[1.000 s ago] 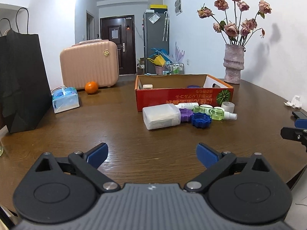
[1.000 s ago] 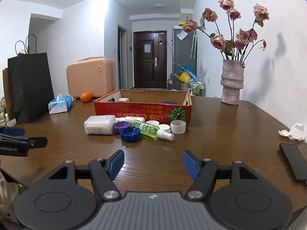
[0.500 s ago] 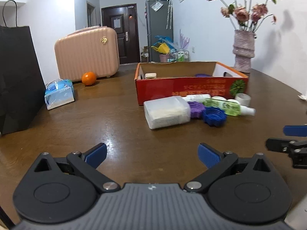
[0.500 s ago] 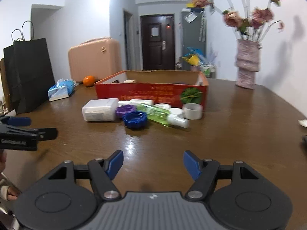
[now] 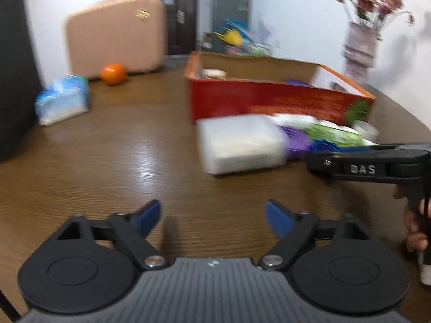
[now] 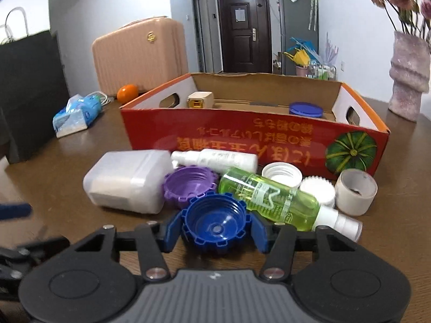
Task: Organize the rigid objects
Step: 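Grasp the purple cap with the left tool while the right tool grasps the blue cap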
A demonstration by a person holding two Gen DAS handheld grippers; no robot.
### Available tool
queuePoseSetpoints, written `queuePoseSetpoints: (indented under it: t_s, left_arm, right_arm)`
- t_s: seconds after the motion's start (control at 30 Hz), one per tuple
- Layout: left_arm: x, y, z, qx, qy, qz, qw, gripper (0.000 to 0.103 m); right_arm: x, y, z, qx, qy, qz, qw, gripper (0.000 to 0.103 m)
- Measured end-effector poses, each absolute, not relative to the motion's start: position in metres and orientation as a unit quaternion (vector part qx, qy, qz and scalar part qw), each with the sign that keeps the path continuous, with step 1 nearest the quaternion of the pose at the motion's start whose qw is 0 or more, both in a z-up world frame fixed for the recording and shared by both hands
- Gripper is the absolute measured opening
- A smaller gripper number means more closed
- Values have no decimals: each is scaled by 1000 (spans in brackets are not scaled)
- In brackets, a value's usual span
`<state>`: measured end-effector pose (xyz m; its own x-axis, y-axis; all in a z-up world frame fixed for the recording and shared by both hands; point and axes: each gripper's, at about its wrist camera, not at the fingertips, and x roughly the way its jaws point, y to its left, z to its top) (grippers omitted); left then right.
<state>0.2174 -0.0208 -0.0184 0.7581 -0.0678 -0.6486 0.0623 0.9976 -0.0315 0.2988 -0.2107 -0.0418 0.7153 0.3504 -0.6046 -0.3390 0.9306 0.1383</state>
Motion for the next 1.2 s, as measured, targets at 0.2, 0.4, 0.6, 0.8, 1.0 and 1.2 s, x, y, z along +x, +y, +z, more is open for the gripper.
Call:
queuePoseSetpoints:
  t_s: [0.2,0.4,0.6,0.8,1.0,1.2]
  left_arm:
    - [247,-75,-22,12,330,-85,940,71]
    - [286,-103,-21,27,322,-55,945,71]
    - [301,-114,-23,40,317,-45,946,53]
    - [286,-119,-22,58,306,-44,949,53]
    - [226,-107,-16,49,315,-43,947,53]
    - [168,-83,-16,49,311,-29,949,53]
  right_arm:
    - [282,-258,-39,21,324,164,931,53]
    - [260,-304,-43,49,322,139,935,53]
    - [249,-323,-47,65,317,142,936,53]
    - [249,-324,-48,66,316,147,935,54]
    - [250,-319,-48,53,317,143,936,54]
    - [248,-311,-48,28,319,135,938,54]
